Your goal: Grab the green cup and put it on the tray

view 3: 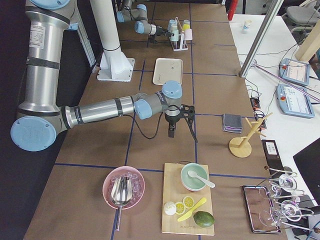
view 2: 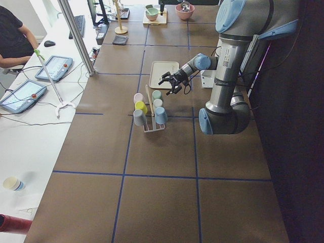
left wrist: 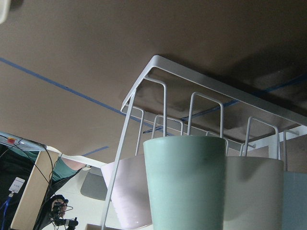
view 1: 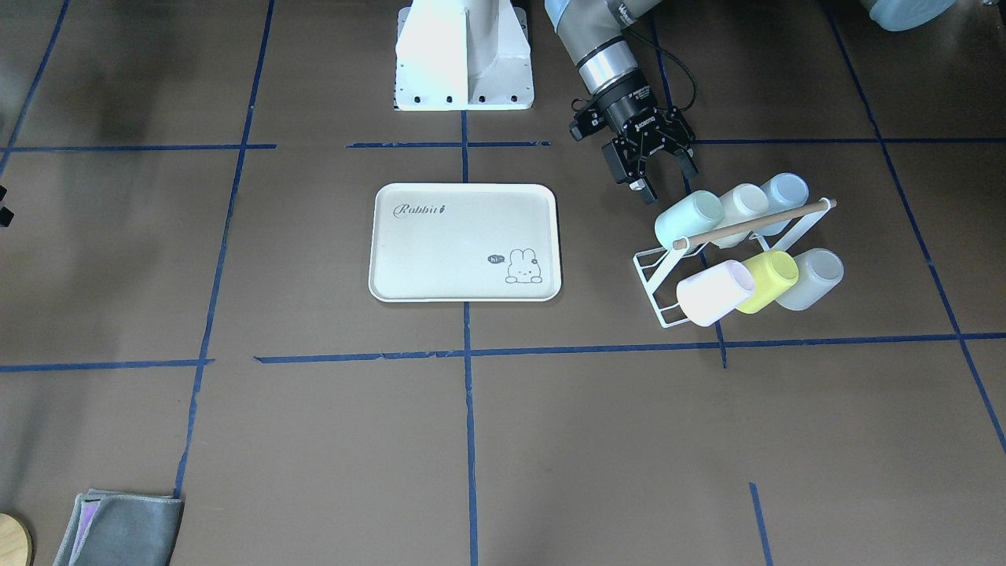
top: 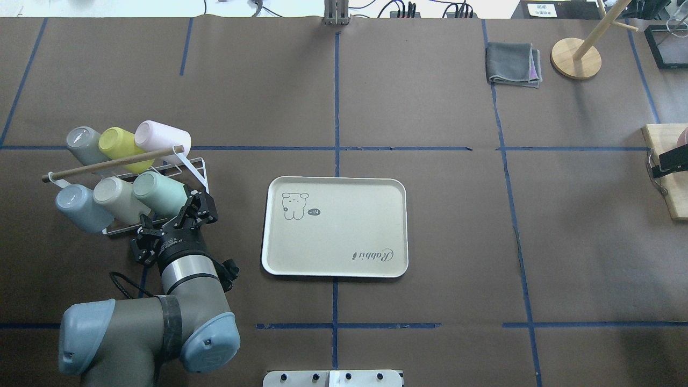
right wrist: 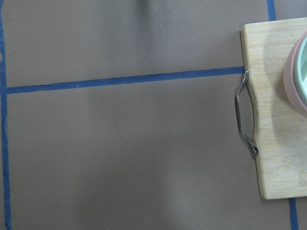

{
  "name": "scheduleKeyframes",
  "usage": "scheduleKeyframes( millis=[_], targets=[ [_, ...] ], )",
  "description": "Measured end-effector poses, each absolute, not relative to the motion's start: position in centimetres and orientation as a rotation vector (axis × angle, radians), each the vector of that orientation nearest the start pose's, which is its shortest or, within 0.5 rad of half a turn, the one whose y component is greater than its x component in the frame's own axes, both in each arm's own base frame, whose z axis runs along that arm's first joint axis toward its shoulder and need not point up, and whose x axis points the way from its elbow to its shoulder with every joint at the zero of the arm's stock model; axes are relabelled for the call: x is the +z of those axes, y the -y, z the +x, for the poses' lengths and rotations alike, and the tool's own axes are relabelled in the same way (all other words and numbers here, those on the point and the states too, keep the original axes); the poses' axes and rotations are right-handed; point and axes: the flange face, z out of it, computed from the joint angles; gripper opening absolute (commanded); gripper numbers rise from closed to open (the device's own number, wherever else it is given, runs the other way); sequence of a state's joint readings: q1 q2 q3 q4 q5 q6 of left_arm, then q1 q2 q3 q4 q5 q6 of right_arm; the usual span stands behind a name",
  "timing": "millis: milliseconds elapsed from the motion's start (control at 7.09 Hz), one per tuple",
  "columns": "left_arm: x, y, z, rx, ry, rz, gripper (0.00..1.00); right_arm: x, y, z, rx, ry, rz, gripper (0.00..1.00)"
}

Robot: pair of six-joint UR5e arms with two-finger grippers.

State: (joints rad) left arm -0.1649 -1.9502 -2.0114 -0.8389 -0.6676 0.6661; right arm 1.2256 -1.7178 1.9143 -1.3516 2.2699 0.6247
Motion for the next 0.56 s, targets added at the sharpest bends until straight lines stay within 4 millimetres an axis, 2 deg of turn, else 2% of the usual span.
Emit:
scheduleKeyframes(
  millis=[282, 564],
  targets=[
    [33.33, 29.77, 49.50, 1.871, 0.996, 0.452, 0.97, 54.16, 44.33, -8.59, 0.124, 0.795, 0.020, 0.99],
    [33.41, 29.93, 49.75, 1.821, 1.000, 0.478, 0.99, 54.54, 44.41, -8.61, 0.128, 0.793, 0.013, 0.99]
  ],
)
